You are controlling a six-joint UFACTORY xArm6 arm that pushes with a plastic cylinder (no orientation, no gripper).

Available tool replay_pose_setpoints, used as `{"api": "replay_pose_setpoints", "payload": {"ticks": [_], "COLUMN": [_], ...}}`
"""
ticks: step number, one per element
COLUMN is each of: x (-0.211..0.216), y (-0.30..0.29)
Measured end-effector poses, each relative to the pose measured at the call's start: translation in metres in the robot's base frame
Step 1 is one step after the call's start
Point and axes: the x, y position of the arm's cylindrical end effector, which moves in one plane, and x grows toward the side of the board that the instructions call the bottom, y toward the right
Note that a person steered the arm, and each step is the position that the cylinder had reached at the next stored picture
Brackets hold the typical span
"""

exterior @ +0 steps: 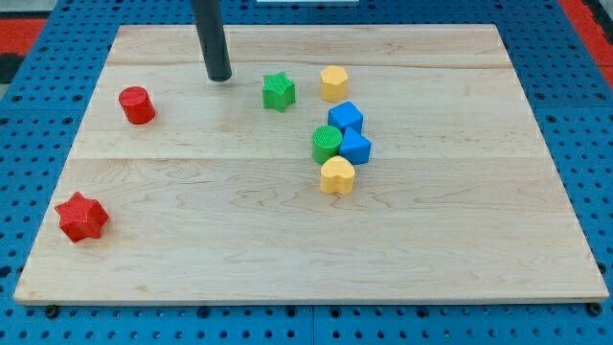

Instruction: Move the green star above the blue cube

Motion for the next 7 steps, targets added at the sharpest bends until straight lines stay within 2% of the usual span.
{"api": "replay_pose_setpoints", "payload": {"ticks": [1,3,5,6,7], "x": [0.010,0.078,0.081,0.073,0.036], "y": [0.036,0.088,0.107,0.093,0.078]}}
